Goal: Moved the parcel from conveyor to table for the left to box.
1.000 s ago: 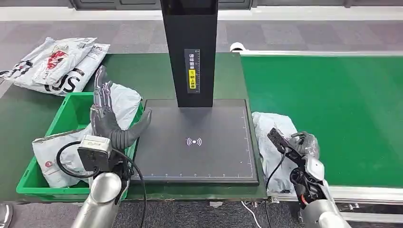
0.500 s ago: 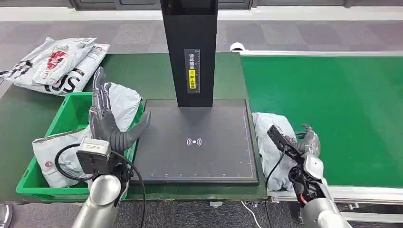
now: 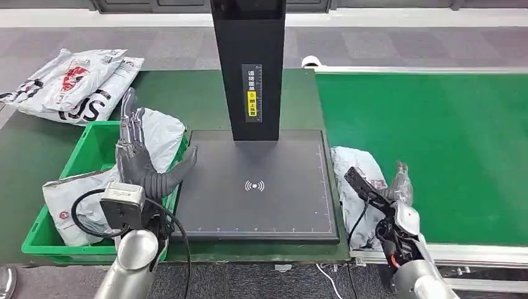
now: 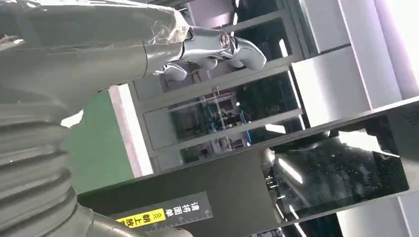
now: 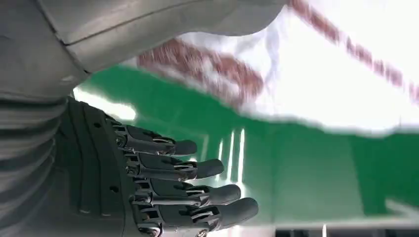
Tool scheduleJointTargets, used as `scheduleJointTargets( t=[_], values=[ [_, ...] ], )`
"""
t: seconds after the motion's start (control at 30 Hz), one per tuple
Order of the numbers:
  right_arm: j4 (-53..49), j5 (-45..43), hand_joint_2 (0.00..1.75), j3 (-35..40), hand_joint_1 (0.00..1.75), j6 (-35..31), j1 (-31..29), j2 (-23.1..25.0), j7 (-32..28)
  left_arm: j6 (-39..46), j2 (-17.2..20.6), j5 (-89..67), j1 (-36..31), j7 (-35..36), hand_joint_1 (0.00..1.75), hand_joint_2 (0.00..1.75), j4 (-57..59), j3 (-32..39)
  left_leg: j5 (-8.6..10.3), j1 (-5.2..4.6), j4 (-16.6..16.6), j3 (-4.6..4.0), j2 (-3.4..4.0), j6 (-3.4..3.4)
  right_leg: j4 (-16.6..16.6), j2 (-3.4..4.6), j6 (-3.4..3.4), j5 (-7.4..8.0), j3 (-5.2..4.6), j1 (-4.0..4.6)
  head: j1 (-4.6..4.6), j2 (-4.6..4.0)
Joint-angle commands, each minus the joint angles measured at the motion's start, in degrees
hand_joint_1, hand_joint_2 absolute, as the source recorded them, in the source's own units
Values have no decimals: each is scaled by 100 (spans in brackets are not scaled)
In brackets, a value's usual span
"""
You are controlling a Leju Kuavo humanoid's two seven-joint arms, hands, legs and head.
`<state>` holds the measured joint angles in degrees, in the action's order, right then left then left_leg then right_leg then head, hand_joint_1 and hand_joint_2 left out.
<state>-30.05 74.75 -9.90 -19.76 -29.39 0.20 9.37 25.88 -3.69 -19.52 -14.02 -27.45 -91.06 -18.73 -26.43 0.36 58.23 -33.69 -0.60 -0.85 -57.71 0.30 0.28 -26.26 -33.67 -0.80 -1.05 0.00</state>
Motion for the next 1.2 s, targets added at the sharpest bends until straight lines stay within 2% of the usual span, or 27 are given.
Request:
scheduleJointTargets(
  t=[0.03,0.37,0.4,0.83,0.97,1.2],
  values=[
    [829,-4,175,434,0,438,-242,75,-67,-64,90,85,-309,18,0,175,315,-218,2,3,-6,8,8,1,10,1,-3,5,8,5,-2,0],
    [897,26,175,487,0,519,-259,129,-64,-53,103,86,-294,19,0,175,312,-206,2,1,-5,7,6,1,7,0,-3,3,6,3,-2,-2],
    [886,90,175,570,175,488,-293,115,-47,-30,125,86,-240,18,0,175,280,-189,5,3,-14,14,11,2,18,2,-4,8,14,5,-2,0],
    [830,64,175,567,175,395,-285,131,-76,-20,131,85,-218,16,0,175,247,-178,0,1,-4,8,4,0,4,1,-2,1,7,2,-2,0],
    [521,-155,175,436,175,-193,-287,204,-306,34,143,75,-150,18,0,175,150,-141,0,1,-4,8,5,0,6,1,-3,1,8,2,-2,-2],
    [-147,-450,175,467,175,-479,-205,227,-459,87,100,23,-137,31,0,175,148,-117,1,-5,-5,-1,11,2,2,7,-3,3,-4,-3,-2,-2]
  ],
)
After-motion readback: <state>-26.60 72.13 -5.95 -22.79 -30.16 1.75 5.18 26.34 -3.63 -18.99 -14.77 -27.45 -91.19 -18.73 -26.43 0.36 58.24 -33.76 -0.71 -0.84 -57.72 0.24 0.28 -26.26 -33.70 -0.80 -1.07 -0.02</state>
